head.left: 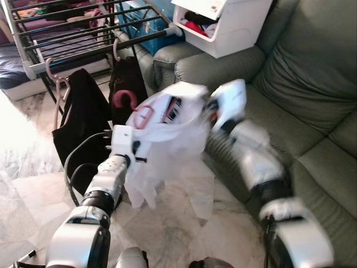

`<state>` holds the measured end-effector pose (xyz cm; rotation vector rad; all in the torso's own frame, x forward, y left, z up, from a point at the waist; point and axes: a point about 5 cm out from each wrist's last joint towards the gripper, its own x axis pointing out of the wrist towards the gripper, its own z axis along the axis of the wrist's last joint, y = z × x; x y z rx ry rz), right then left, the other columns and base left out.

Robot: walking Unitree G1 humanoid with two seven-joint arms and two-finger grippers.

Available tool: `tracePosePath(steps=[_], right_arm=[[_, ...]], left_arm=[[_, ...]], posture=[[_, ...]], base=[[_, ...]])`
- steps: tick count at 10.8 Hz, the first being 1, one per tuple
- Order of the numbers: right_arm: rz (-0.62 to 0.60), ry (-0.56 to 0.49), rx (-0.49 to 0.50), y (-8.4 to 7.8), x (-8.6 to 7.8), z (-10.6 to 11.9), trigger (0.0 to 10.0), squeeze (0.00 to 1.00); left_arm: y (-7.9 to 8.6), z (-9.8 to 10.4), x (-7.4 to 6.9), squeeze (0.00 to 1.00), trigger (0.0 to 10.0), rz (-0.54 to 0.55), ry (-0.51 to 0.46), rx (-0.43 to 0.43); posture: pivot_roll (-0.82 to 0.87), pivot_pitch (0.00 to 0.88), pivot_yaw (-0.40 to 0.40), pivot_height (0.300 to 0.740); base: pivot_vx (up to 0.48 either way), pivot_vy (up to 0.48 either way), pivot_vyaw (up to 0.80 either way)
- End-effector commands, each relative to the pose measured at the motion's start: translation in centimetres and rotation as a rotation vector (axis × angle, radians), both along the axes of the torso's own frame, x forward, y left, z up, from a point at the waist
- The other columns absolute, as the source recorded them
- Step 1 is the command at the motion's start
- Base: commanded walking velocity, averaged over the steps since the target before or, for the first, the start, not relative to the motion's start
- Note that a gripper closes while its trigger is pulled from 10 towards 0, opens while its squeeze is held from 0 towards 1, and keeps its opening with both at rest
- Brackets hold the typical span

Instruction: Hang hanger

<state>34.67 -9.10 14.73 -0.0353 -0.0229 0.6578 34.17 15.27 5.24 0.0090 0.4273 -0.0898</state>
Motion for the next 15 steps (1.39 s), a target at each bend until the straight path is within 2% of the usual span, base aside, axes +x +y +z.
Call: tracePosePath(steps=[1, 2, 3, 4, 6, 7, 9, 10, 11, 12, 13, 14, 15], right_arm=[[0.149, -0.034, -0.014, 1.4, -1.2, 0.6, 0.0, 0.00], [0.243, -0.011, -0.043, 2.2, -2.5, -0.4, 0.0, 0.00], [0.271, 0.007, -0.045, 2.4, -3.0, -0.8, 0.0, 0.00], [0.334, 0.065, -0.070, 2.8, -4.2, -2.3, 0.0, 0.00], [0.555, 0.187, -0.197, 3.2, -7.7, -5.6, 0.0, 0.00], [0.604, 0.239, -0.246, 2.9, -8.8, -6.8, 0.0, 0.00], [0.547, 0.245, -0.260, 2.2, -8.3, -7.2, 0.0, 0.00], [0.603, 0.281, -0.247, 2.1, -9.0, -7.2, 0.0, 0.00], [0.556, 0.256, -0.282, 1.8, -8.6, -7.2, 0.0, 0.00], [0.396, 0.208, -0.320, 0.9, -6.8, -7.2, 0.0, 0.00], [0.153, 0.164, -0.373, -0.6, -4.4, -7.2, 2.9, 0.00], [0.035, 0.143, -0.366, -1.6, -3.4, -7.0, 8.4, 0.00], [-0.074, 0.092, -0.373, -2.3, -2.7, -6.6, 10.0, 0.00]], left_arm=[[0.8, 1.0, 0.8, 0.00, 0.0, 0.085, -0.021, -0.033], [0.9, 1.2, 1.0, 0.00, 0.0, 0.116, -0.019, -0.060], [0.8, 1.3, 1.0, 0.00, 0.0, 0.125, -0.019, -0.073], [0.6, 1.6, 1.3, 0.00, 0.0, 0.139, -0.022, -0.092], [0.5, 1.7, 1.4, 0.00, 0.0, 0.149, -0.031, -0.091], [0.5, 1.9, 1.5, 0.00, 0.0, 0.155, -0.040, -0.090], [1.0, 2.4, 1.8, 0.00, 0.0, 0.198, -0.063, -0.100], [1.3, 2.7, 2.0, 0.00, 0.0, 0.227, -0.070, -0.106], [1.1, 3.1, 2.2, 0.00, 0.0, 0.225, -0.090, -0.113], [0.7, 3.8, 2.4, 0.00, 0.0, 0.195, -0.136, -0.090], [0.0, 4.9, 2.7, 0.00, 0.0, 0.152, -0.213, -0.092], [-0.4, 6.2, 2.9, 0.00, 0.0, 0.121, -0.306, -0.082], [-0.8, 7.9, 3.1, 0.00, 0.0, 0.124, -0.398, -0.140]], posture=[[-0.08, 0.000, -0.042, 0.740], [-0.08, 0.000, -0.042, 0.740], [-0.08, 0.000, -0.043, 0.740], [-0.08, 0.000, -0.042, 0.740], [-0.08, 0.000, -0.040, 0.740], [-0.08, 0.000, -0.041, 0.740], [-0.08, 0.000, -0.041, 0.740], [-0.08, 0.000, -0.043, 0.740], [-0.08, 0.000, -0.044, 0.740], [-0.08, 0.000, -0.044, 0.740], [-0.08, 0.000, -0.042, 0.740], [-0.08, 0.000, -0.041, 0.740], [-0.08, 0.000, -0.042, 0.740]], base=[[0.000, 0.000, 0.00], [0.000, 0.000, 0.00], [0.000, 0.000, 0.00], [0.000, 0.000, 0.00], [0.000, 0.000, 0.00], [0.000, 0.000, 0.00], [0.000, 0.000, 0.00], [0.000, 0.000, 0.00], [0.000, 0.000, 0.00], [0.000, 0.000, 0.00], [0.000, 0.000, 0.00], [0.000, 0.000, 0.00], [0.000, 0.000, 0.00]])
